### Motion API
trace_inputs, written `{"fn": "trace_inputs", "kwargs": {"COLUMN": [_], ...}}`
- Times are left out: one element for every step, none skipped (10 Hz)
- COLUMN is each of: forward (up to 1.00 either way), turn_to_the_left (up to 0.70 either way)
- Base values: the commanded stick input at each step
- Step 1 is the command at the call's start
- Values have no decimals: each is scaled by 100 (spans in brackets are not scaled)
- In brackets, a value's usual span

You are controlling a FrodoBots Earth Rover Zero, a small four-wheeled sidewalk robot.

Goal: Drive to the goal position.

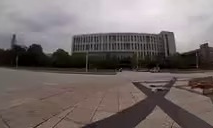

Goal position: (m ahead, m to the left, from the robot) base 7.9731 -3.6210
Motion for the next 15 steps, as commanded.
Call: {"fn": "trace_inputs", "kwargs": {"forward": [70, 70, 70, 70, 70, 70, 70, 70, 70, 70, 70, 70, 70, 70, 70], "turn_to_the_left": [0, 0, 0, 0, 0, 0, 0, 0, 0, 0, 0, 0, 0, 0, 0]}}
